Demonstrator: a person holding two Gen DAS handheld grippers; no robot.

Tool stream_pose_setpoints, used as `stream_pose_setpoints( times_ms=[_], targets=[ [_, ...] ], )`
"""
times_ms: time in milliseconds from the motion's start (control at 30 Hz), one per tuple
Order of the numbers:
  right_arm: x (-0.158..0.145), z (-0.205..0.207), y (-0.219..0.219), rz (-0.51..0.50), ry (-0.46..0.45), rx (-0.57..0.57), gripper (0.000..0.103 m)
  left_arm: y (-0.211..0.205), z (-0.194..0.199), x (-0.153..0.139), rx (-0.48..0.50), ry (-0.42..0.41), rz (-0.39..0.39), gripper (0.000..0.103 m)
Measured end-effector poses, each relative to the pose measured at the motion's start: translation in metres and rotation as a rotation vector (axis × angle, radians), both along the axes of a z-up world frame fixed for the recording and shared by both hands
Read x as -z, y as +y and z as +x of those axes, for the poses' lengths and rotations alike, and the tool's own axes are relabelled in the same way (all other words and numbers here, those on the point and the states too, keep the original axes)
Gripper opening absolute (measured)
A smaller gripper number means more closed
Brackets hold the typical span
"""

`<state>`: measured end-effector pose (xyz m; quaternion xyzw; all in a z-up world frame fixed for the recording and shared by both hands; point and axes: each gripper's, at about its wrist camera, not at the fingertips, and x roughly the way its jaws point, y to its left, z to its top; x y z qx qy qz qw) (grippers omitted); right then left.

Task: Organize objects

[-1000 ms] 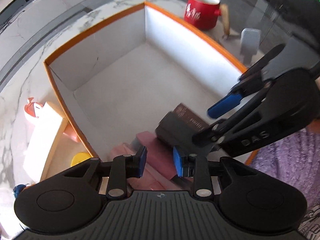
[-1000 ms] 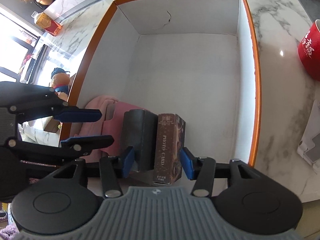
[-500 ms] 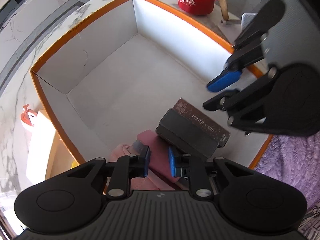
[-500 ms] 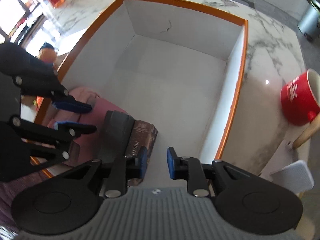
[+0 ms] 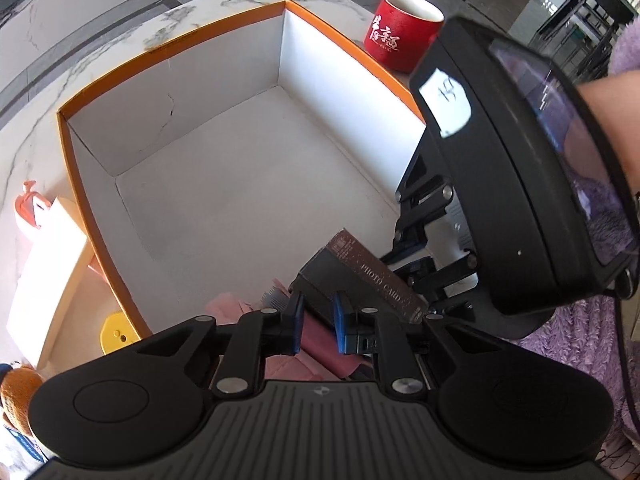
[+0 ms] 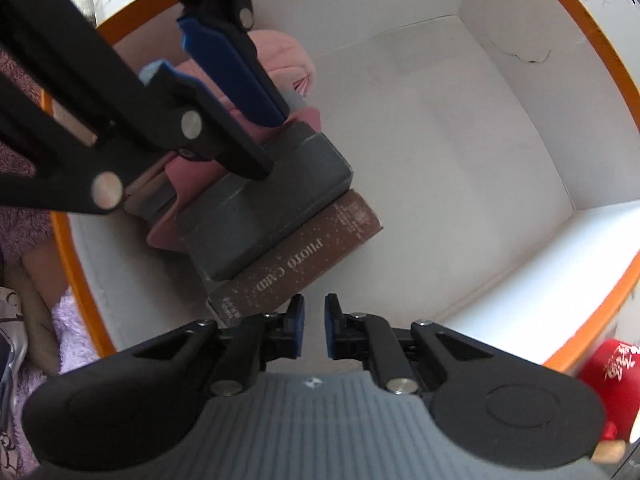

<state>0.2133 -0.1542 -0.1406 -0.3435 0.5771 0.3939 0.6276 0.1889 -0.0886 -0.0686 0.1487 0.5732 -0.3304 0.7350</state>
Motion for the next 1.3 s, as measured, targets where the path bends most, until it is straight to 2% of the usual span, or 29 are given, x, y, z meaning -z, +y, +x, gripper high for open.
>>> stream_pose_setpoints(
  times_ms=[167,367,433,500,667,767,800,833,867,900,933,1167,1300],
  targets=[
    [0.0,0.0,0.003,0.112,0.046,-0.01,0.001,0.014,0.001,-0.003,-0.051,0.012,-0.053,0.019],
    [0.002,0.005,0.003,0.121,0.061,0.01,0.001,0.034,0.003,-0.031,-0.108,-0.053,-0.1,0.019],
    [0.001,0.004,0.002,0.113,0.06,0.012,0.004,0.035,0.004,-0.04,-0.12,-0.07,-0.109,0.019],
    [-0.003,0.004,0.0,0.1,0.044,0.018,0.006,0.035,0.009,-0.053,-0.134,-0.082,-0.109,0.019],
    [-0.015,0.004,-0.005,0.062,-0.019,0.044,0.008,0.047,-0.008,-0.063,-0.162,-0.12,-0.114,0.021],
    [-0.033,0.007,-0.011,0.087,-0.067,0.085,0.008,0.058,-0.018,-0.066,-0.205,-0.157,-0.119,0.021],
    [-0.04,0.01,-0.013,0.106,-0.079,0.109,0.008,0.061,-0.021,-0.066,-0.226,-0.181,-0.11,0.022],
    [-0.049,0.013,-0.015,0.13,-0.09,0.147,0.013,0.066,-0.027,-0.067,-0.244,-0.208,-0.101,0.025],
    [-0.056,0.016,-0.016,0.155,-0.102,0.183,0.019,0.069,-0.03,-0.067,-0.259,-0.23,-0.094,0.027],
    [-0.064,0.019,-0.017,0.183,-0.116,0.222,0.03,0.074,-0.035,-0.067,-0.279,-0.249,-0.093,0.03],
    [-0.07,0.023,-0.018,0.205,-0.122,0.264,0.033,0.077,-0.037,-0.067,-0.296,-0.247,-0.102,0.03],
    [-0.08,0.053,0.0,0.356,0.033,0.735,0.033,0.09,-0.044,-0.05,-0.405,-0.188,-0.154,0.031],
    [-0.067,0.044,0.003,0.346,0.041,0.884,0.033,0.091,-0.047,-0.04,-0.434,-0.158,-0.162,0.031]
  ],
)
